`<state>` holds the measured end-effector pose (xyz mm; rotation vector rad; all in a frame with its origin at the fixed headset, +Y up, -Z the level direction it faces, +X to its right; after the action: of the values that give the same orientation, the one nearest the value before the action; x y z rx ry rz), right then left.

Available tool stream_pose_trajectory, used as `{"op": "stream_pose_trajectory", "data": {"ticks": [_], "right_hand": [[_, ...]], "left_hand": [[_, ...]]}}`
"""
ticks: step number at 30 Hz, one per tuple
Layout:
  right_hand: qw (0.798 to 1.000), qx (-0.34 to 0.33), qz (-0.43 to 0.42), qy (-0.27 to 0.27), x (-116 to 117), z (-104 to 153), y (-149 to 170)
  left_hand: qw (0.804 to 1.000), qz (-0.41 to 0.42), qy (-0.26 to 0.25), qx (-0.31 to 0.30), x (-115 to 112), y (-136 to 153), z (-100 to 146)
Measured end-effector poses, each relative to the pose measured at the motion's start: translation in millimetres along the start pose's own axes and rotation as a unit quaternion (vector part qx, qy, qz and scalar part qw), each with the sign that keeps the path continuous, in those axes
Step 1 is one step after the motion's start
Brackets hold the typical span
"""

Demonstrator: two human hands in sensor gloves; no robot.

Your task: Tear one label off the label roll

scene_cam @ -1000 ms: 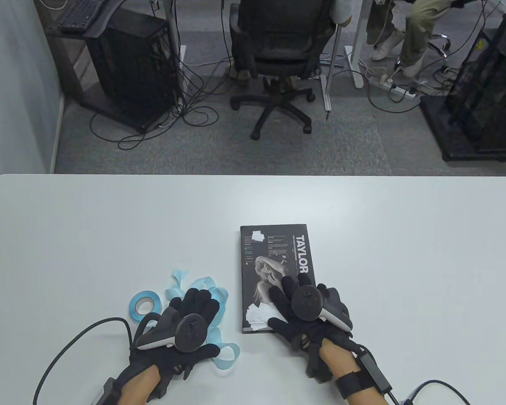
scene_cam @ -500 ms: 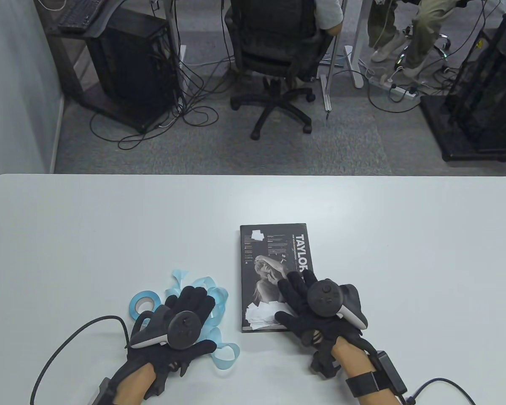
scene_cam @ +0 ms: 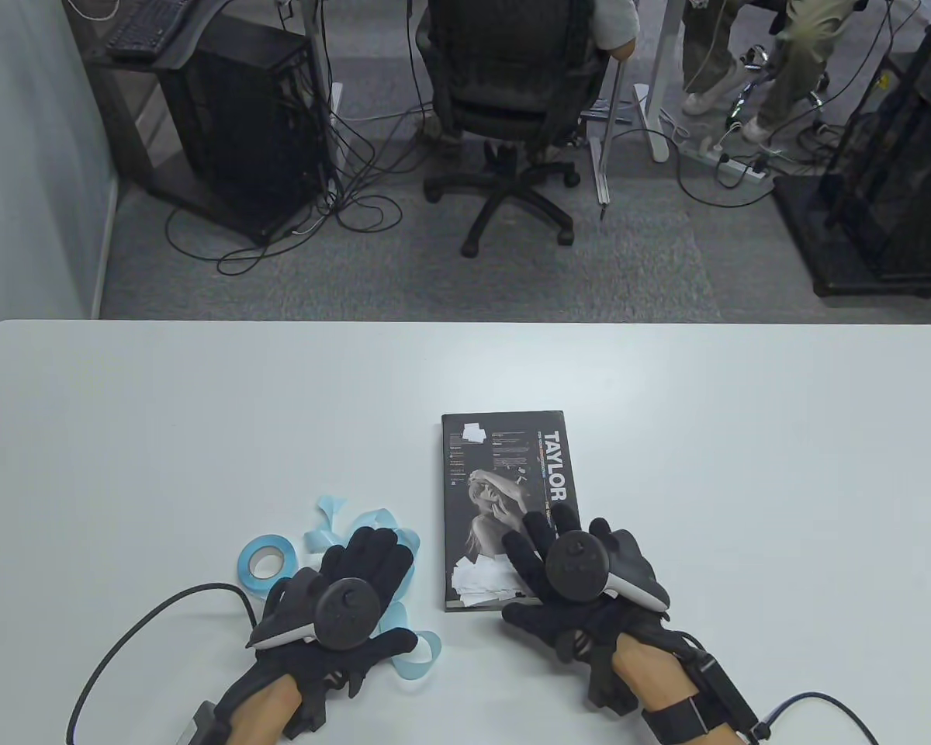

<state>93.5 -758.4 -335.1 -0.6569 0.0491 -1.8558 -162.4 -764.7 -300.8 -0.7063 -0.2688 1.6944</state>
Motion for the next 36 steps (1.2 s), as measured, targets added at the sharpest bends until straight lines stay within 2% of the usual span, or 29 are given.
{"op": "stream_pose_trajectory", "data": {"ticks": [4, 24, 36], "right_hand": [[0.999, 0.025, 0.041, -0.006, -2, 3, 0], [0.999, 0.027, 0.005, 0.018, -9, 1, 15], [1.000, 0.025, 0.003, 0.008, -1, -3, 14]], "left_hand": [[1.000, 0.007, 0.002, 0.009, -1, 5, 3], [1.000, -0.007, 0.008, 0.001, -1, 3, -1], [1.000, -0.012, 0.010, 0.007, 0, 5, -3]]}}
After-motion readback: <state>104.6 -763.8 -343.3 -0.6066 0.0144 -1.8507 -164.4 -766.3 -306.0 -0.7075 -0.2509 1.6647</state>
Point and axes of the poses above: the tracker on the back of each hand, its own y axis roughly to the little-finger side, its own z axis roughly from the fingertips to the wrist, x = y × z, the point moved 3 cm from there along -z, roughly from the wrist to the fingertips
